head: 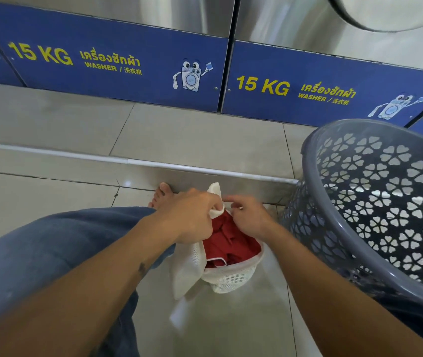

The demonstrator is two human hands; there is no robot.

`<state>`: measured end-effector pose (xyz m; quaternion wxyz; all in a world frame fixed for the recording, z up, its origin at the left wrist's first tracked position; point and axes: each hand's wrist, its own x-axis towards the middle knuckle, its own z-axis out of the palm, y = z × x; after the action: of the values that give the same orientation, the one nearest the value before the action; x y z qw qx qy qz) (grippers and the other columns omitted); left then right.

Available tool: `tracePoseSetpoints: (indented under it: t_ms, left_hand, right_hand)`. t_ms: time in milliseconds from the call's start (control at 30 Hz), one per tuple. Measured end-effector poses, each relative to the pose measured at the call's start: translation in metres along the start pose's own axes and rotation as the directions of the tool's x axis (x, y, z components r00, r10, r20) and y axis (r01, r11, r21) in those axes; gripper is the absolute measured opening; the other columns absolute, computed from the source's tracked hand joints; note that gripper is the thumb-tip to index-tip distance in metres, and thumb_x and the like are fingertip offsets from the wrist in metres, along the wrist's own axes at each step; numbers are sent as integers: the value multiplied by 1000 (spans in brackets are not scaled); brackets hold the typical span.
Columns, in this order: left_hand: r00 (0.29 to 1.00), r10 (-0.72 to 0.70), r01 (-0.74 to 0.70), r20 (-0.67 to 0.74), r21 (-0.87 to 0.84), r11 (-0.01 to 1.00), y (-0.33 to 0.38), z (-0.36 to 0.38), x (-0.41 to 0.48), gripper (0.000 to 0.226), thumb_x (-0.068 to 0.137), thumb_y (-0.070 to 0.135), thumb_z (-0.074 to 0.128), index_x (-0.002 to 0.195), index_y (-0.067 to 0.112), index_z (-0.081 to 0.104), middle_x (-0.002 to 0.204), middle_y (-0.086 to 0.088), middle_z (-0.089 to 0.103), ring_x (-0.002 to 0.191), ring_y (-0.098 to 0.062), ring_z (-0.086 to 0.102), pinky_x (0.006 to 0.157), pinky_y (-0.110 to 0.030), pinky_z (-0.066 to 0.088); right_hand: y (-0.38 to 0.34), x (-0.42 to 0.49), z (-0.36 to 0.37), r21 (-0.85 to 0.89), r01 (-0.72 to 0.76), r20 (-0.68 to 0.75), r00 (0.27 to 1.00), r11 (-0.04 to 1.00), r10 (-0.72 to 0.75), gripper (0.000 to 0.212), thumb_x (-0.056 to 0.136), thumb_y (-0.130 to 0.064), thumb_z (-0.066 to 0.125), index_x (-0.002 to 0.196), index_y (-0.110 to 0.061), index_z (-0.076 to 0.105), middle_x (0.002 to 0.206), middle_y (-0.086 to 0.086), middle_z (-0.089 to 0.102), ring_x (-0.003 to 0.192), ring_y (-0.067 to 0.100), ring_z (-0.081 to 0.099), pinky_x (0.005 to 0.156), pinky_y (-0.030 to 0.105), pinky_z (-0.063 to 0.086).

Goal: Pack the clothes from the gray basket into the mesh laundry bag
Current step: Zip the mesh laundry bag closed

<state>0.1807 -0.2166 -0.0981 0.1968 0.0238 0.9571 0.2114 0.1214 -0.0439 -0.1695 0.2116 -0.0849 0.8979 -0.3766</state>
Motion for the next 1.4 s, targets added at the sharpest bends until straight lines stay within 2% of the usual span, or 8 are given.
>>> tracePoseSetpoints:
  t_ms: [200, 433, 533, 867, 1033, 1167, 1267, 1400]
  left_hand:
    - [997, 70, -70, 35, -8, 998, 10, -5, -2, 35, 86, 22, 50, 113, 41, 60, 111, 4, 63, 96, -25, 49, 93, -40, 43]
    - [977, 119, -138, -176, -97, 986, 11, -9, 5, 24, 88, 26, 47, 100, 36, 66, 76, 14, 60, 85, -17, 60, 87, -36, 48]
    - [970, 84, -115, -228, -127, 985, 5, -5, 10, 28, 88, 21, 48, 104, 36, 64, 96, 11, 64, 89, -15, 61, 82, -38, 52]
    - [995, -95, 95, -4, 134, 986, -3, 15, -1, 30, 86, 28, 51, 110, 42, 62, 109, -1, 52, 111, -34, 43, 101, -45, 37]
    - [996, -31, 25, 89, 71, 997, 1, 15, -7, 32, 97, 38, 47, 127, 38, 58, 129, -7, 43, 107, -24, 38, 90, -32, 32]
    - [991, -54, 42, 118, 108, 993, -3, 18, -5, 36, 91, 43, 46, 124, 57, 51, 119, 2, 30, 119, -32, 29, 102, -39, 28]
    - [969, 17, -17, 245, -1, 1000, 1, 18, -7, 40, 94, 25, 46, 128, 43, 56, 112, 7, 40, 97, -14, 38, 86, -24, 34]
    - [952, 13, 2, 306, -49, 999, -6, 27, -1, 37, 86, 23, 49, 116, 40, 62, 94, -1, 57, 80, -14, 58, 66, -26, 45]
  right_hand:
    - [13, 3, 15, -8, -3, -70, 998, 1000, 3, 11, 88, -14, 64, 87, -22, 71, 91, -5, 72, 85, 11, 63, 68, 19, 41]
    - [15, -9, 17, 112, -18, -137, 990, 994, 34, 15, 86, -15, 71, 74, -22, 65, 66, -10, 62, 61, 1, 53, 59, 14, 40]
    - [9, -19, 21, 124, -33, -114, 992, 992, 47, 17, 88, -14, 68, 73, -22, 63, 65, -7, 59, 59, 5, 51, 52, 12, 39]
    - [2, -47, 31, 225, -46, -156, 984, 973, 82, 21, 88, -12, 69, 70, -22, 64, 67, 0, 65, 62, 11, 58, 59, 28, 48]
    - [-4, -54, 29, 223, -12, -168, 984, 975, 51, 23, 85, -7, 70, 68, -21, 66, 63, -7, 64, 58, 3, 56, 56, 18, 46]
    - [-10, -60, 28, 251, 5, -152, 988, 968, 35, 27, 80, -3, 69, 62, -22, 67, 59, -9, 62, 55, 0, 54, 56, 18, 46]
    - [-10, -64, 31, 280, -2, -142, 989, 960, 43, 26, 81, -2, 68, 62, -21, 66, 58, -8, 60, 56, 4, 52, 55, 22, 45]
    - [-8, -68, 33, 271, 23, -123, 992, 962, 11, 23, 83, -3, 68, 67, -18, 66, 62, -7, 60, 58, 5, 52, 56, 21, 44]
